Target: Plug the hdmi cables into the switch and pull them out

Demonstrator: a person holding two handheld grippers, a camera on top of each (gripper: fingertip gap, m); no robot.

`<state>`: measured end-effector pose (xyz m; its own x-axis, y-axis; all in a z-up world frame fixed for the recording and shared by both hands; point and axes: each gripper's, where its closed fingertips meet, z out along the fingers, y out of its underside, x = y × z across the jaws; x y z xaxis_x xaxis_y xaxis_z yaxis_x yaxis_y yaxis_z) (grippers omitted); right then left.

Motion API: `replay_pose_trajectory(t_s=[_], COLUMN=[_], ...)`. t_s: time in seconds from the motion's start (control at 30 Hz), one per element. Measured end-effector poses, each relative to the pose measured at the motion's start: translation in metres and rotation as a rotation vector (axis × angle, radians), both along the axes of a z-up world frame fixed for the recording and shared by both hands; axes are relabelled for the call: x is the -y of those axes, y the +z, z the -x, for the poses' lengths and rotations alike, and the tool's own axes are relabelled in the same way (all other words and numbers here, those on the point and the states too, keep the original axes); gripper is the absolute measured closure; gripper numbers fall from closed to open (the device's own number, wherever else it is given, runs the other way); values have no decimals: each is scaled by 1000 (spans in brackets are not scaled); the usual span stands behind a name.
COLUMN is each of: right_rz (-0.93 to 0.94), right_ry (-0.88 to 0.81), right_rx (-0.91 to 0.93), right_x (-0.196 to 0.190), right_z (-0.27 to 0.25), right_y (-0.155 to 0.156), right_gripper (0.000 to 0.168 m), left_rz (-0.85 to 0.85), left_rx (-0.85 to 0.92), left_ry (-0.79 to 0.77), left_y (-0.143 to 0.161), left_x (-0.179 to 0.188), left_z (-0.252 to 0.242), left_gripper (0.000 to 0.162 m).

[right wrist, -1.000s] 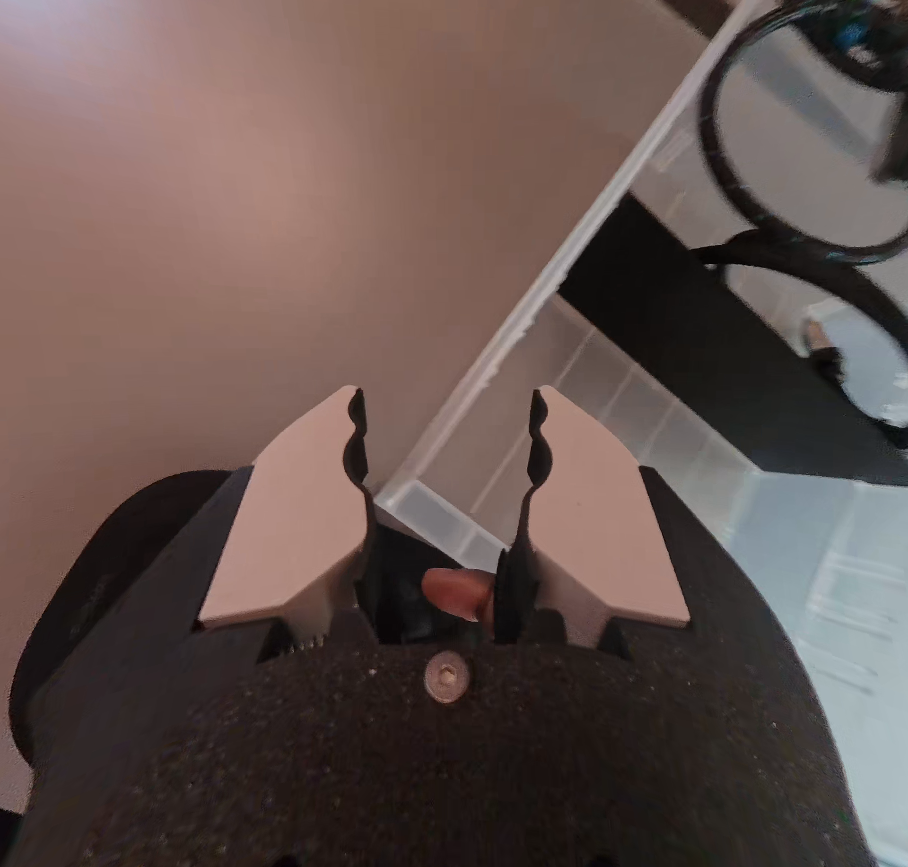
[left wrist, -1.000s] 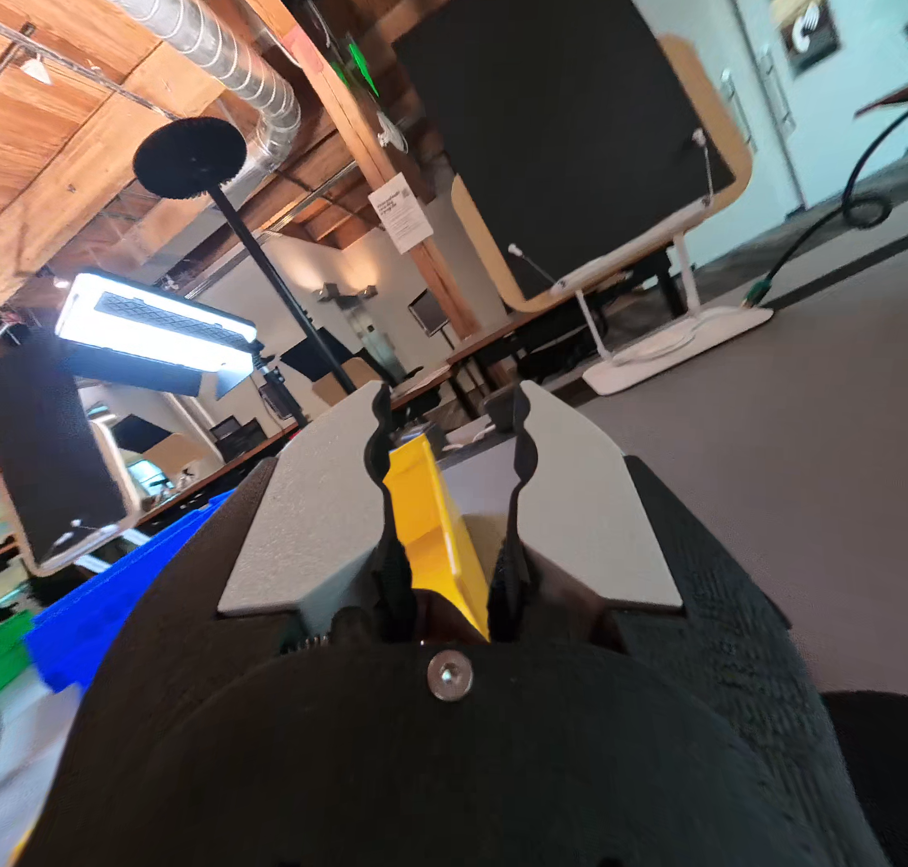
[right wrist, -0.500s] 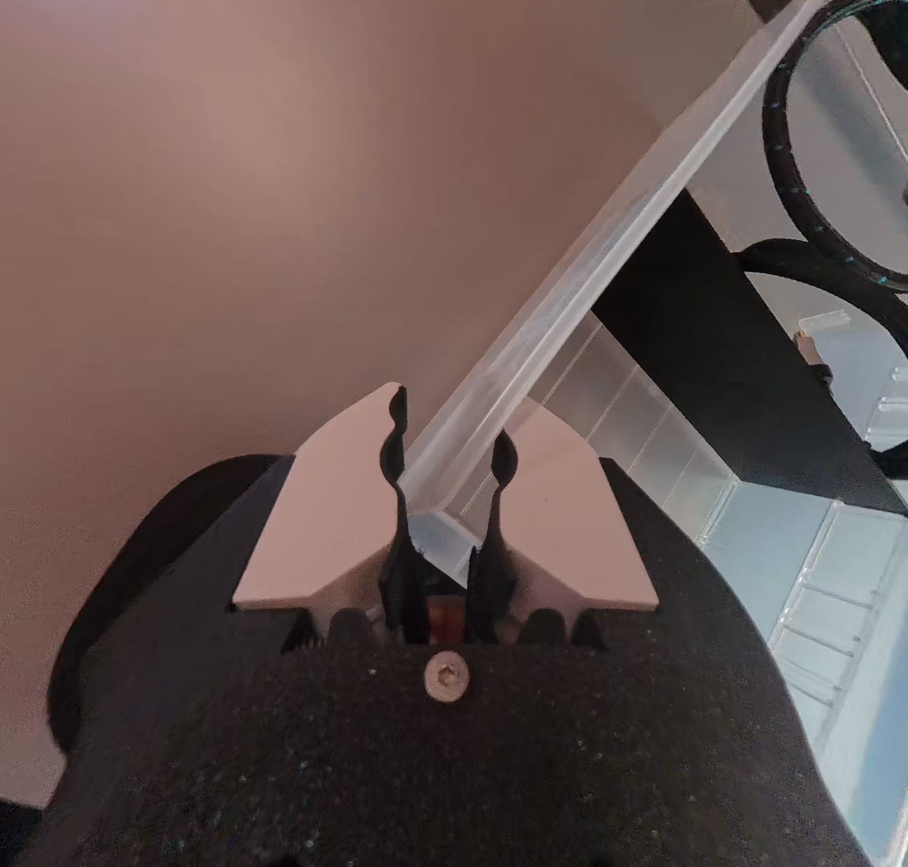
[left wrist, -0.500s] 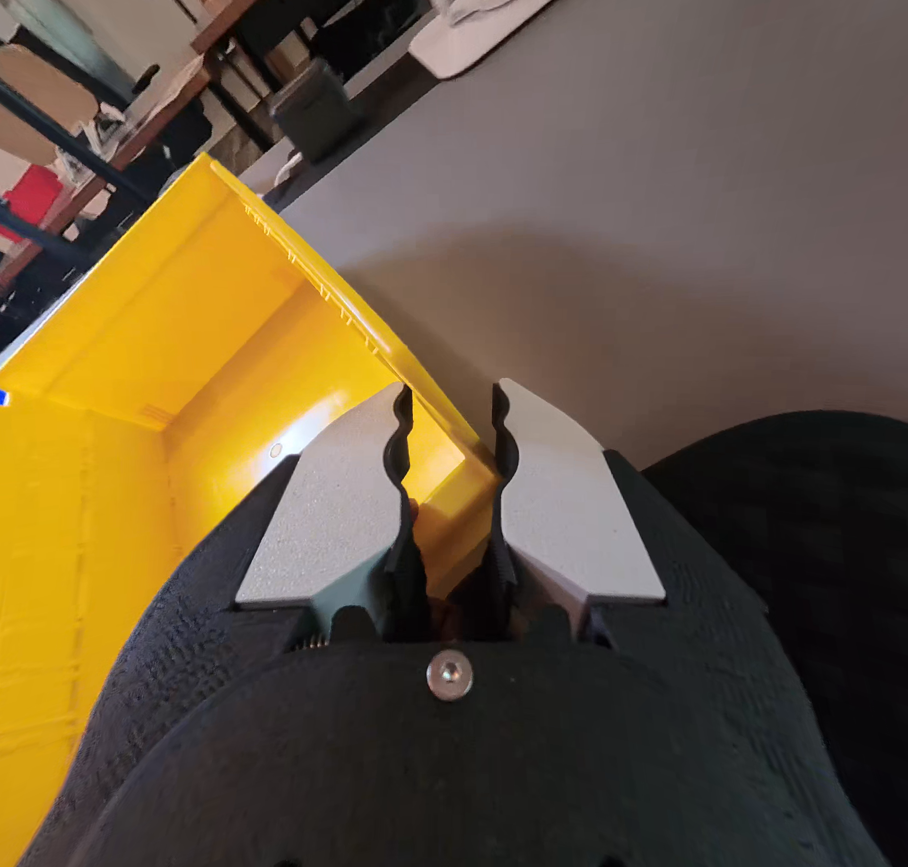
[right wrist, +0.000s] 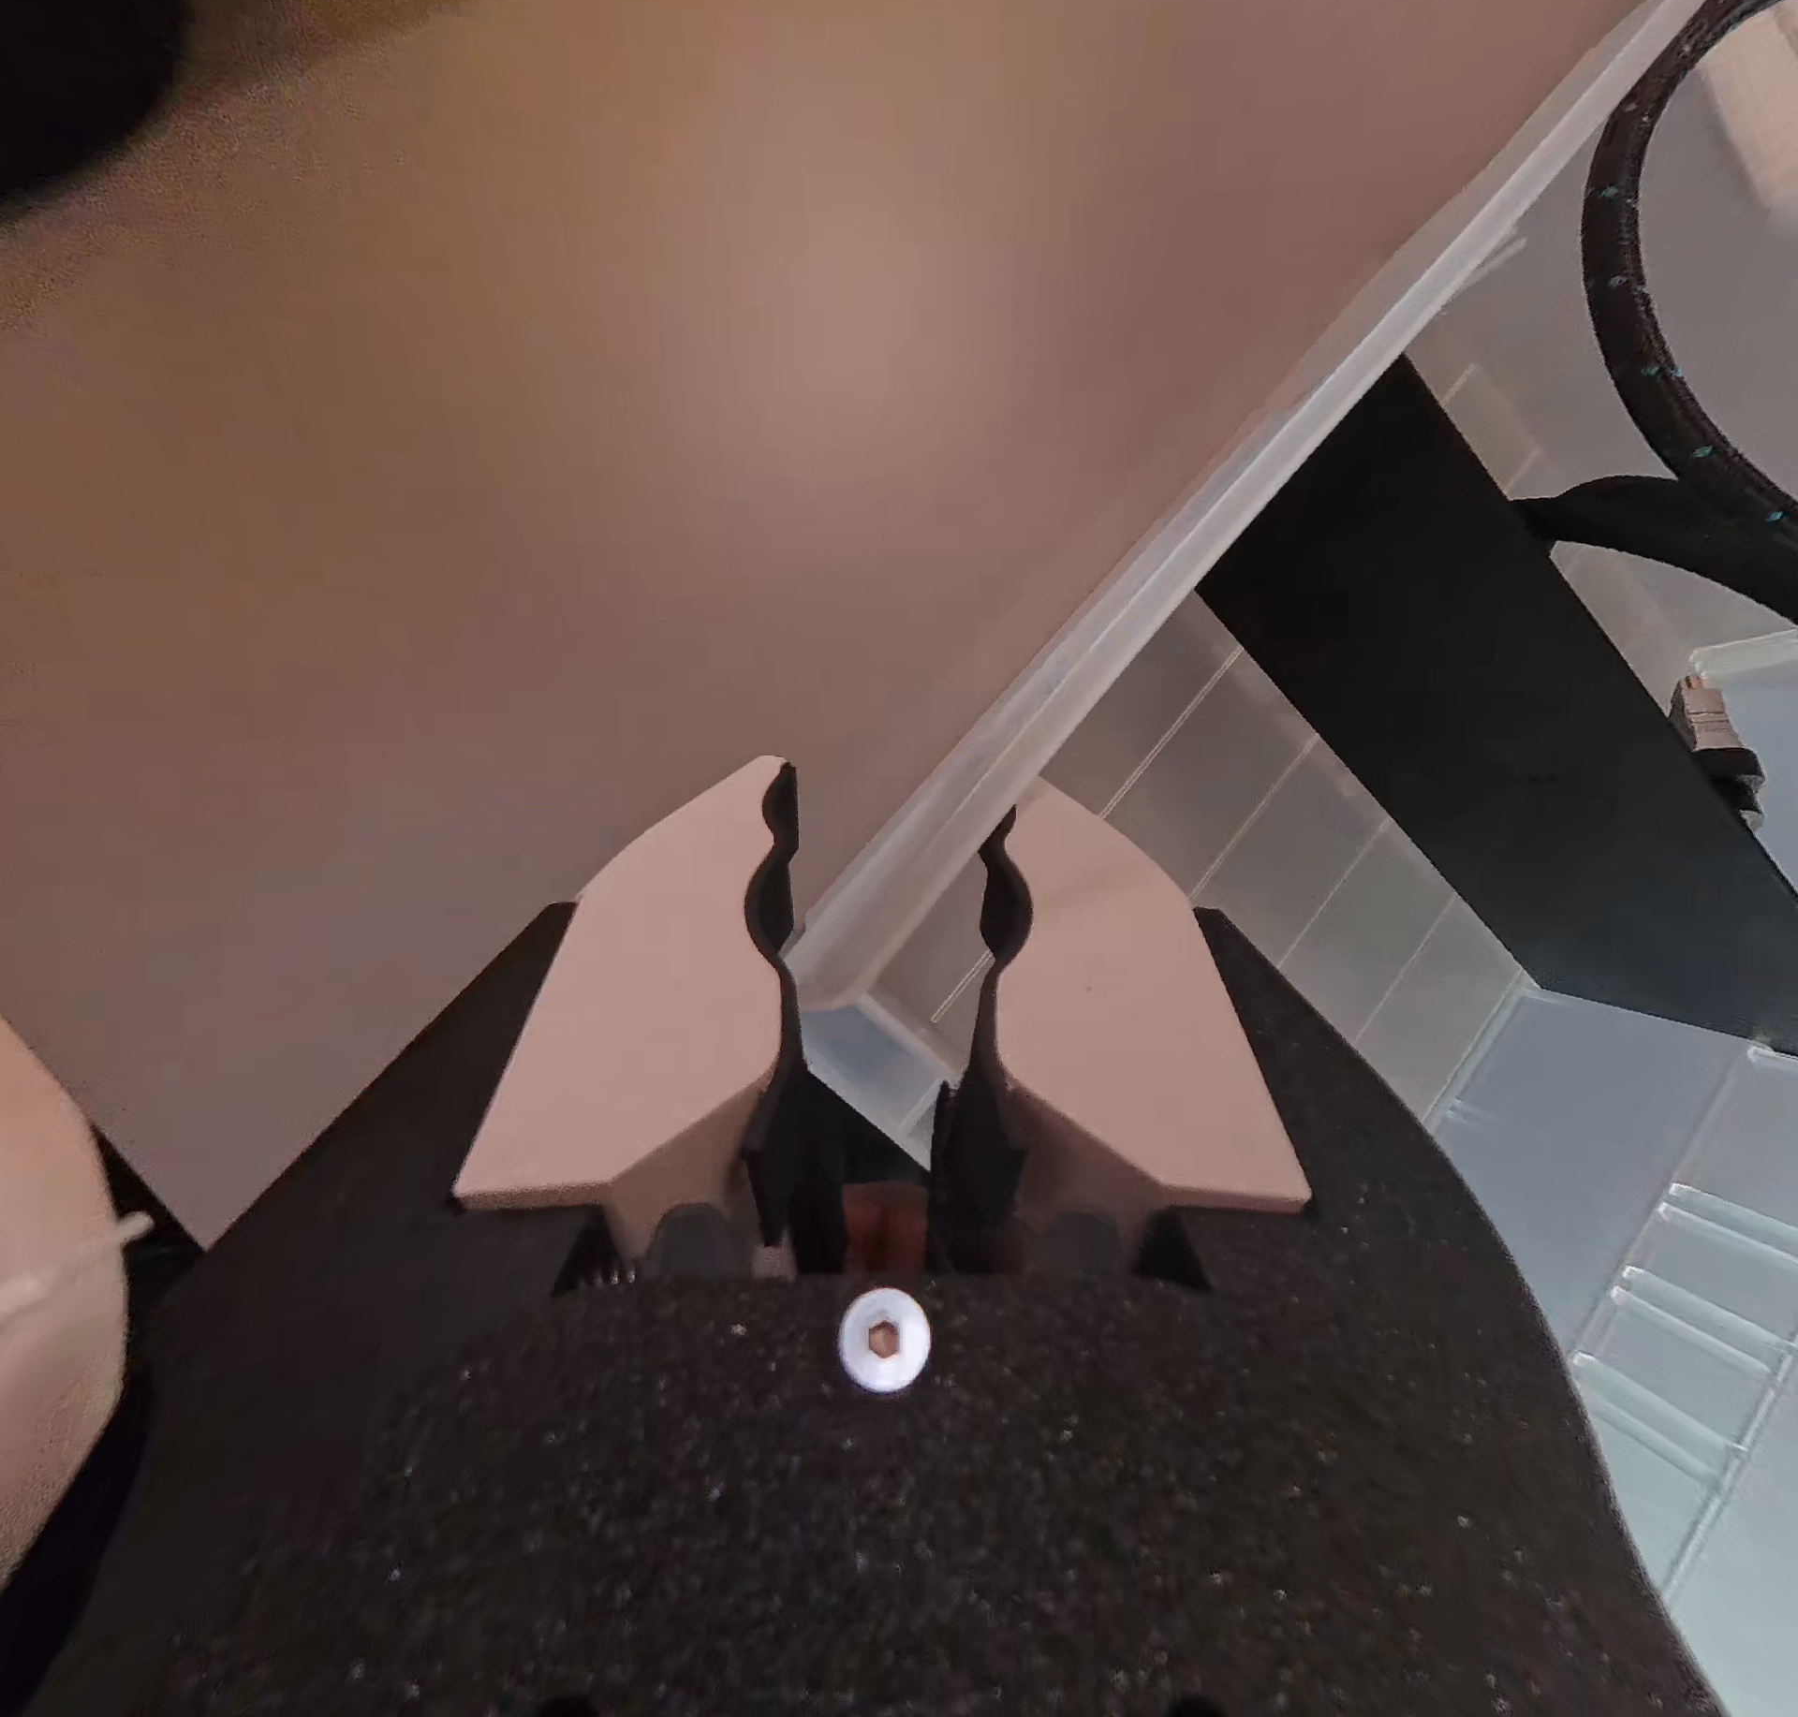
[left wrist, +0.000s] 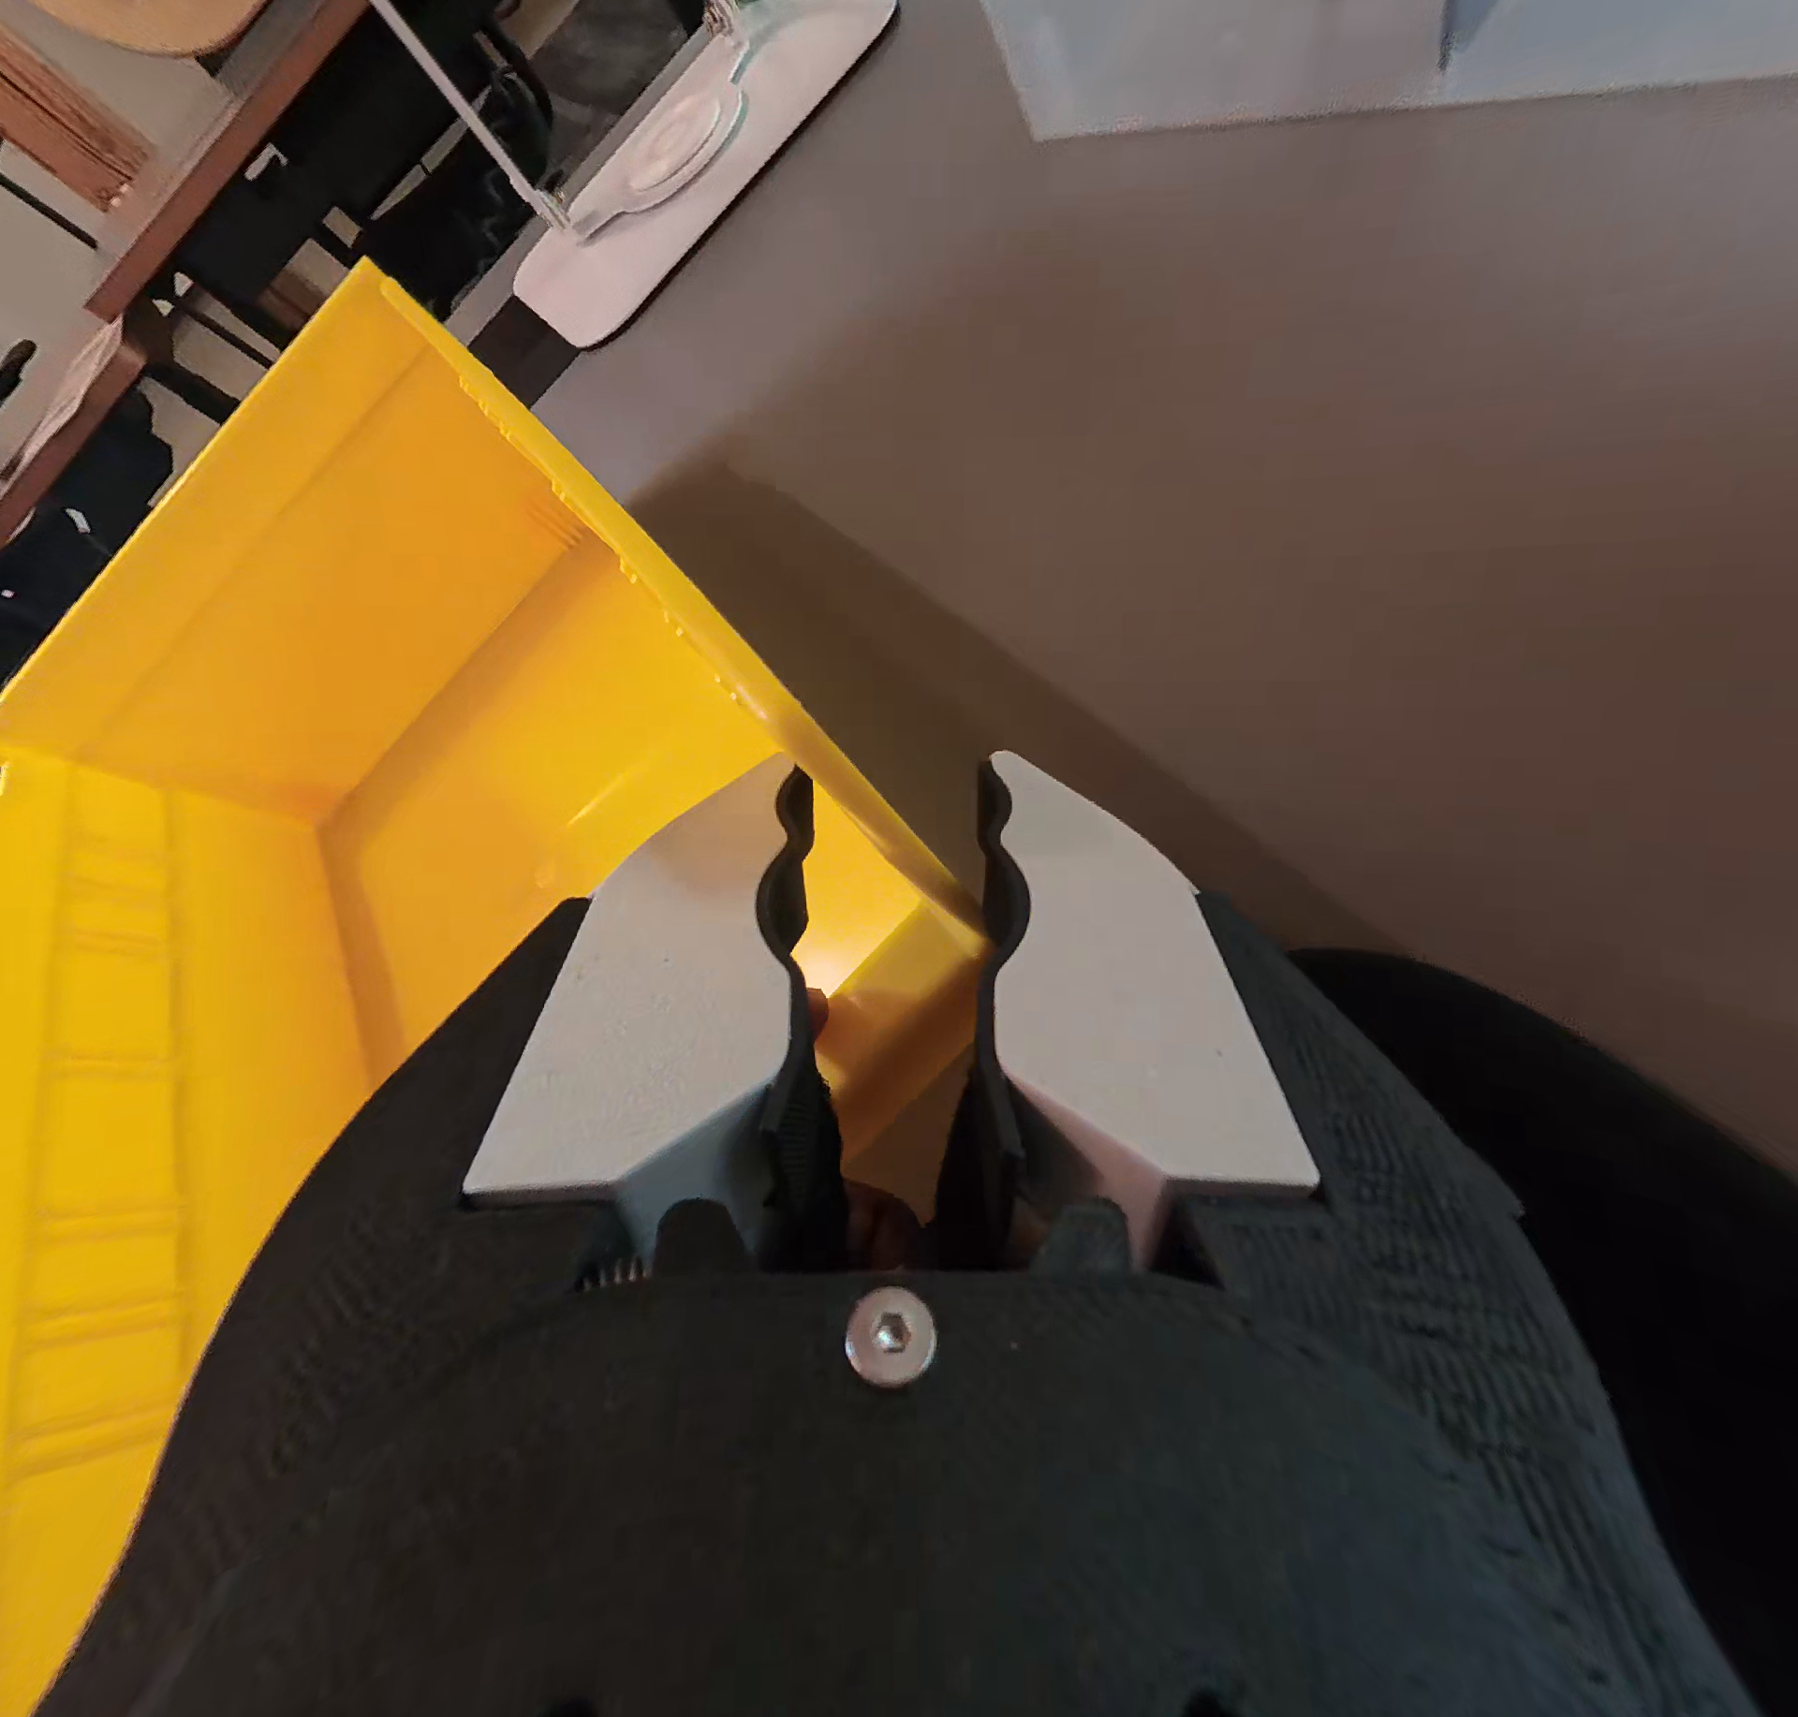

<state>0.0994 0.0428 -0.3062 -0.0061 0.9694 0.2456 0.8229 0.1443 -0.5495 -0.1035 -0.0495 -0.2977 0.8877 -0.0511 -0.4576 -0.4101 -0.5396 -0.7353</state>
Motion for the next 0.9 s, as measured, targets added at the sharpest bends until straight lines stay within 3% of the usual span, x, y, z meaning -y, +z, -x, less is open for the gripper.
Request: replay_pose_trajectory(t_s=[0.37, 0.7, 0.83, 0.9], right_rz=[50, 45, 8, 28], right_ry=[91, 110, 165, 217], right_rx=[-159, -268, -279, -306], right_x=[65, 73, 81, 89], right_z=[84, 117, 130, 131], right_y=[2, 1, 0, 3], right_gripper=[132, 124, 109, 99], left_rz=[-10, 5, 22, -23], left_rx=[-37, -75, -65, -40], left_ry=[-23, -1, 25, 62], left_y=[-4, -6, -7, 1], left_x=[-13, -13, -6, 4], left_z=[-13, -9, -4, 2], left_gripper=[125, 123, 123, 115])
